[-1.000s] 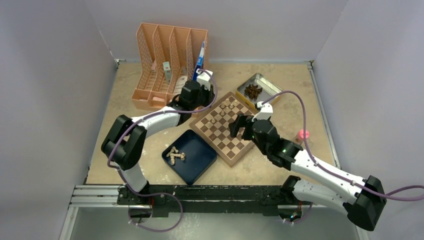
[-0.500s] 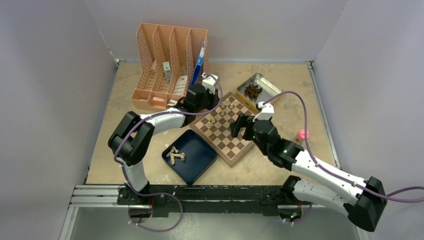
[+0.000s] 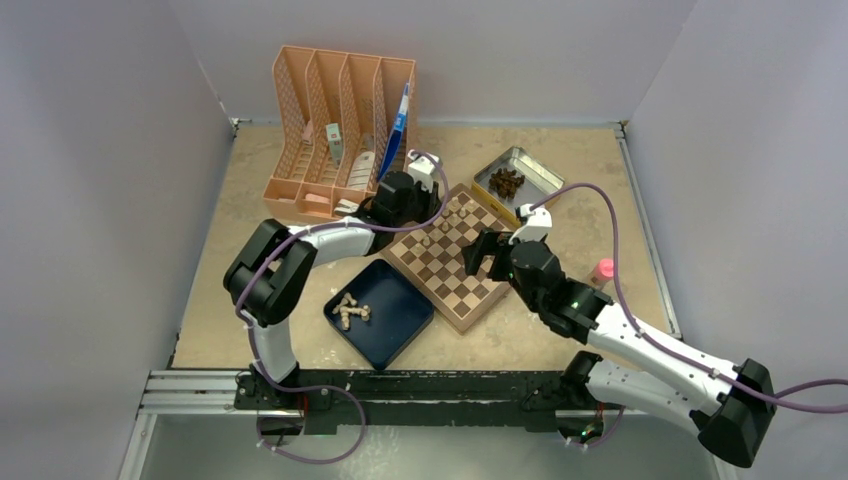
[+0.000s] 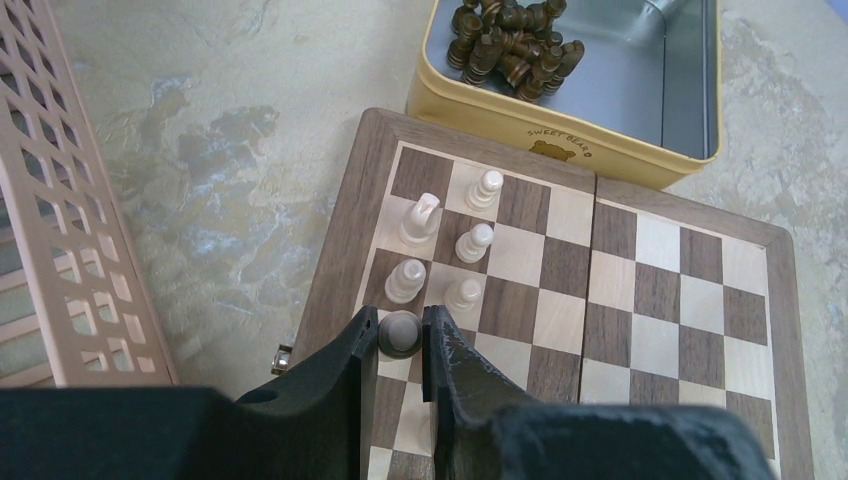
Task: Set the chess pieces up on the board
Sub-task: Place the chess piece on the chessboard.
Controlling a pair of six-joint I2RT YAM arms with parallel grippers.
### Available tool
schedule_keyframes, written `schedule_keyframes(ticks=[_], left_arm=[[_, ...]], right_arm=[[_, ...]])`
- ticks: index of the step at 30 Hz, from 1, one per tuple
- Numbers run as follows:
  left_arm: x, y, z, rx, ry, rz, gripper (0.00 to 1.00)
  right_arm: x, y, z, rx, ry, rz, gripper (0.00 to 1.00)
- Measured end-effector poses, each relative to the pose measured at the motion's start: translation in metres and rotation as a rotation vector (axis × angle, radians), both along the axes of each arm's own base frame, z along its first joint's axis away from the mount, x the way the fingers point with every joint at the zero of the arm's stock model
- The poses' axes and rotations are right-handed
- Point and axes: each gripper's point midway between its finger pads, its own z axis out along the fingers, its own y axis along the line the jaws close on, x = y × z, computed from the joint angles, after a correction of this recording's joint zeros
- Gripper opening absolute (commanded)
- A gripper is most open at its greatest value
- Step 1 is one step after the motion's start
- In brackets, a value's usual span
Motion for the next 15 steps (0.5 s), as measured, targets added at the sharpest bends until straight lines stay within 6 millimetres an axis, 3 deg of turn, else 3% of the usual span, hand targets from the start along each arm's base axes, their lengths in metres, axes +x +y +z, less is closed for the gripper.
schedule_keyframes(ticks=[6, 15], left_arm=[[0.001, 0.0, -0.002, -0.005, -0.008, 0.0, 0.1], [-0.005, 0.004, -0.025, 0.024, 0.03, 0.003, 0.13]], right_arm=[[0.001, 0.001, -0.003, -0.011, 0.007, 0.001, 0.99], [0.001, 0.001, -0.006, -0.021, 0.012, 0.004, 0.99]])
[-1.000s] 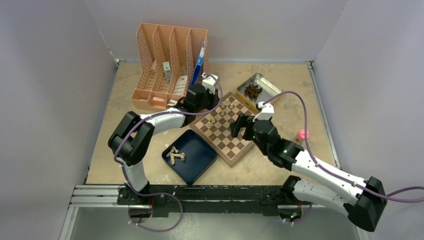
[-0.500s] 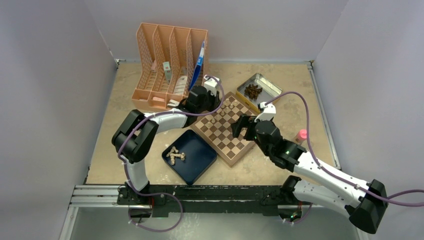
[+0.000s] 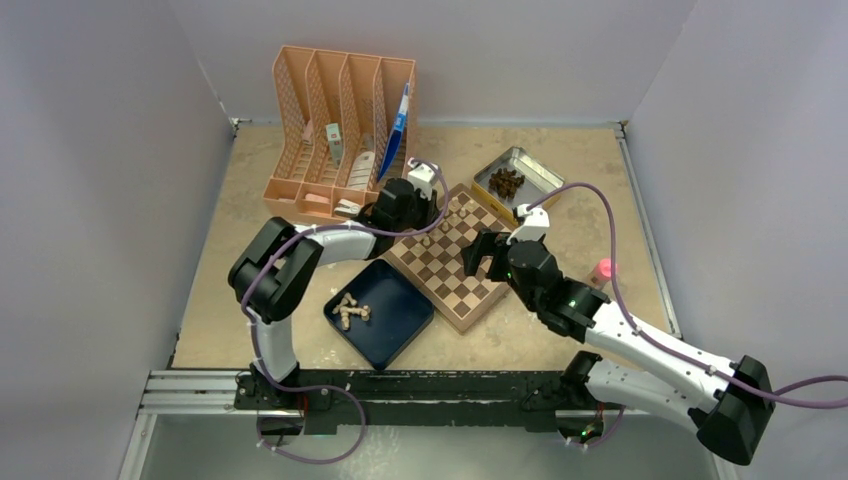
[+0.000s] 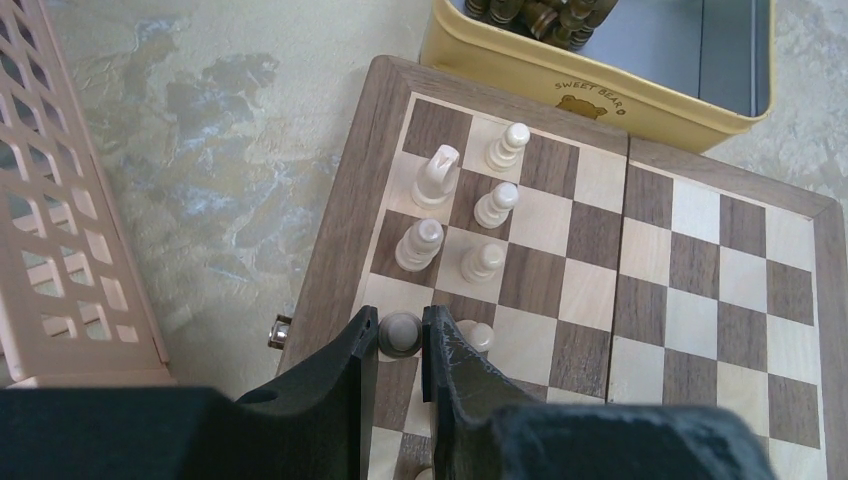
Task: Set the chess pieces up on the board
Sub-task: Place the chess piece on the chessboard.
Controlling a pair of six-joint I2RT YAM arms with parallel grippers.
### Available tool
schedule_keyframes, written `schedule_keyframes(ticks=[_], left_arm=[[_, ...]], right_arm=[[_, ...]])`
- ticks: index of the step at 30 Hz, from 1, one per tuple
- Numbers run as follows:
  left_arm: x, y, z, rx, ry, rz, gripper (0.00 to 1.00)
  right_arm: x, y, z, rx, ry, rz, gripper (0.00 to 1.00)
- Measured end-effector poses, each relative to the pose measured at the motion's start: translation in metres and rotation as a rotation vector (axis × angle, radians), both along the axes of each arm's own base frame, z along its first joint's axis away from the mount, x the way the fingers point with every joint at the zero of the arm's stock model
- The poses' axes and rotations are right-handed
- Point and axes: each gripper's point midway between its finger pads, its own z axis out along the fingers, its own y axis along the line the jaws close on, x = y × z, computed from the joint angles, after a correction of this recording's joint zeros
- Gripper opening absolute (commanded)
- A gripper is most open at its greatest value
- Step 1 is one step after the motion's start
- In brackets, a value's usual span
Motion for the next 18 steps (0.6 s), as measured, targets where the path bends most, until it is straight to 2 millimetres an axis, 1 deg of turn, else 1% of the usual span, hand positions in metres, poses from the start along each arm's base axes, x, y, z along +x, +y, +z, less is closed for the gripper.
schedule_keyframes(ticks=[11, 18], left_arm=[[0.0051, -0.0027, 0.0074, -0.021, -0.034, 0.004, 0.13], [0.0053, -0.003, 0.0016, -0.015, -0.028, 0.004, 0.14]], right_arm=[[0.0, -0.0001, 0.0, 0.0, 0.0, 0.0, 0.99], [0.0, 0.0, 0.0, 0.0, 0.0, 0.0, 0.99]])
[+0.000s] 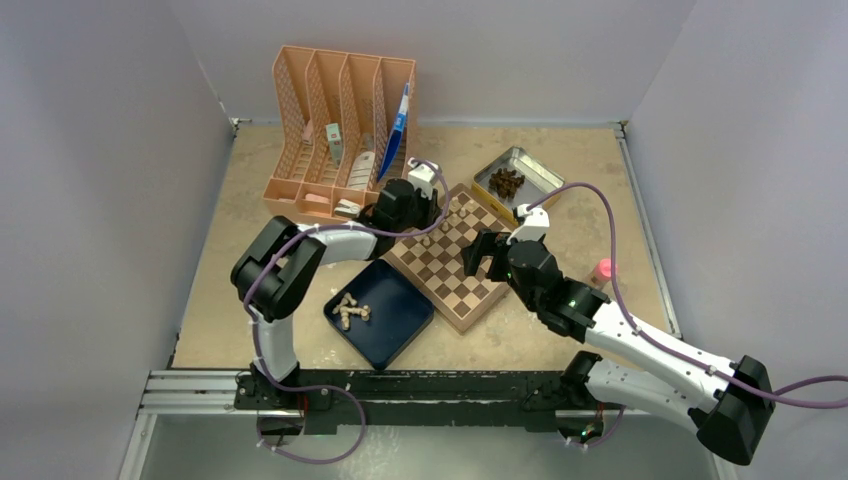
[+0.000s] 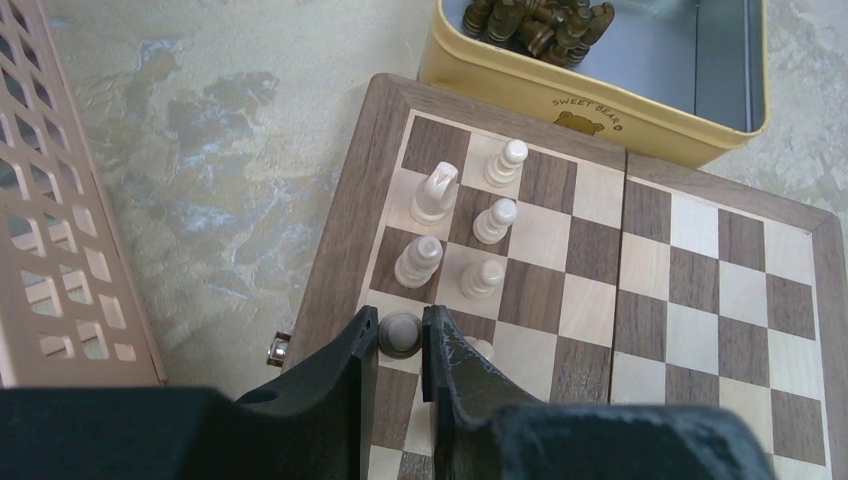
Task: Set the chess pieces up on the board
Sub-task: Place the chess piece on the chessboard.
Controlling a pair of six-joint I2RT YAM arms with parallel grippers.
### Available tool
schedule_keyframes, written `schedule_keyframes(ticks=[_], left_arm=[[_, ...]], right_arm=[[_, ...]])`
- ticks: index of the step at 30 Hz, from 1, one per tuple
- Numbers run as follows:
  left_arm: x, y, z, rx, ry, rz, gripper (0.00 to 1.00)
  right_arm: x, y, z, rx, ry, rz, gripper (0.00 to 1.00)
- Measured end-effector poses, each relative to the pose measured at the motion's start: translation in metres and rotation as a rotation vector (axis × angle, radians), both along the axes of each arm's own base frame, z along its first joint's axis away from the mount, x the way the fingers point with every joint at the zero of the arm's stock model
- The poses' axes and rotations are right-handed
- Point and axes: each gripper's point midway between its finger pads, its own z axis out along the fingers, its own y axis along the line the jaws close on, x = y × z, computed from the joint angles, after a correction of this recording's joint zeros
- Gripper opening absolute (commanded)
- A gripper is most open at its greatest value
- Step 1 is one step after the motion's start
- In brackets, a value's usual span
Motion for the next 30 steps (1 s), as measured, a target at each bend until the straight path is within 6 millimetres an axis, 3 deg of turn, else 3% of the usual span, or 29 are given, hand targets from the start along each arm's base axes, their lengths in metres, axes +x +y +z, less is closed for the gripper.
schedule_keyframes(ticks=[8, 30], left_arm=[[-0.001, 0.001, -0.004, 0.007, 0.006, 0.0, 0.25], [-0.001, -0.001, -0.013, 0.016, 0.013, 0.001, 0.21]], right_arm=[[0.0, 0.0, 0.001, 0.002, -0.002, 0.0, 0.99], [0.0, 0.0, 0.001, 0.002, -0.002, 0.0, 0.99]])
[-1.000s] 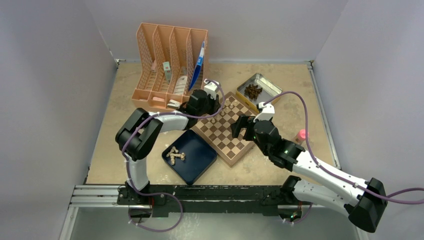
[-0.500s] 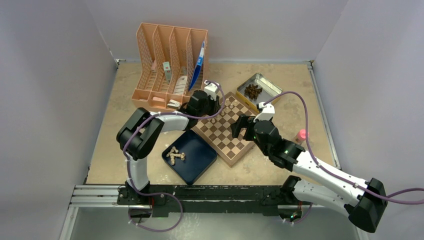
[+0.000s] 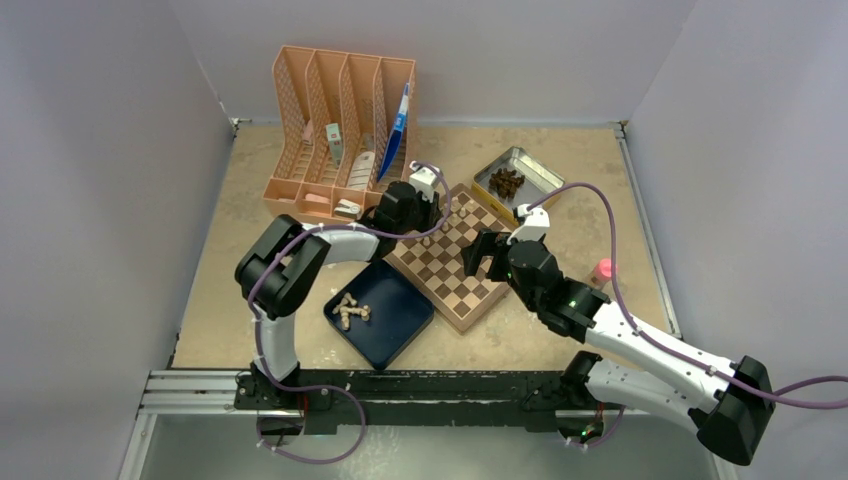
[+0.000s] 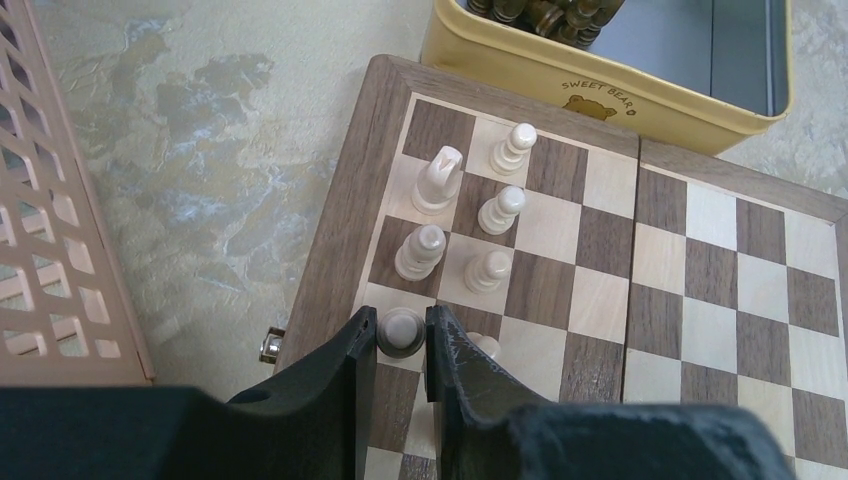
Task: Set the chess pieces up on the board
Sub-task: Place the chess piece on the chessboard.
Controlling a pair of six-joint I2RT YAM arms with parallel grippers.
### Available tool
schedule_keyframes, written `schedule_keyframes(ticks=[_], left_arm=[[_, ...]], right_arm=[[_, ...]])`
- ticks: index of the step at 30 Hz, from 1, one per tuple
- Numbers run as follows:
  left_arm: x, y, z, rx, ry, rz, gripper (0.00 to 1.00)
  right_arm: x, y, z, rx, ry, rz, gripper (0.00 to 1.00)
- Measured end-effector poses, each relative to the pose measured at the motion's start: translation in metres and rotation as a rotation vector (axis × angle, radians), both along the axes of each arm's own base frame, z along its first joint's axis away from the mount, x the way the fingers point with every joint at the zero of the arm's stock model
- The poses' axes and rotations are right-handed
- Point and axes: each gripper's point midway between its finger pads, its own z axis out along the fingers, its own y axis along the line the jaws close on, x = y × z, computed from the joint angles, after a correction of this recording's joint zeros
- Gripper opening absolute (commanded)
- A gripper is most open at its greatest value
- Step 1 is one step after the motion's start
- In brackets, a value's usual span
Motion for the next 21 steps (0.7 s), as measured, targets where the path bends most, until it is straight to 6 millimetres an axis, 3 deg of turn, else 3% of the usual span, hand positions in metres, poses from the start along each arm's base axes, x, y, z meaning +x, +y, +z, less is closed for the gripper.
schedule_keyframes(ticks=[21], left_arm=[[0.0, -0.0048, -0.0009, 0.014, 0.004, -0.001, 0.48]], right_arm=[[-0.0001, 0.0004, -0.0004, -0.001, 0.001, 0.002, 0.99]])
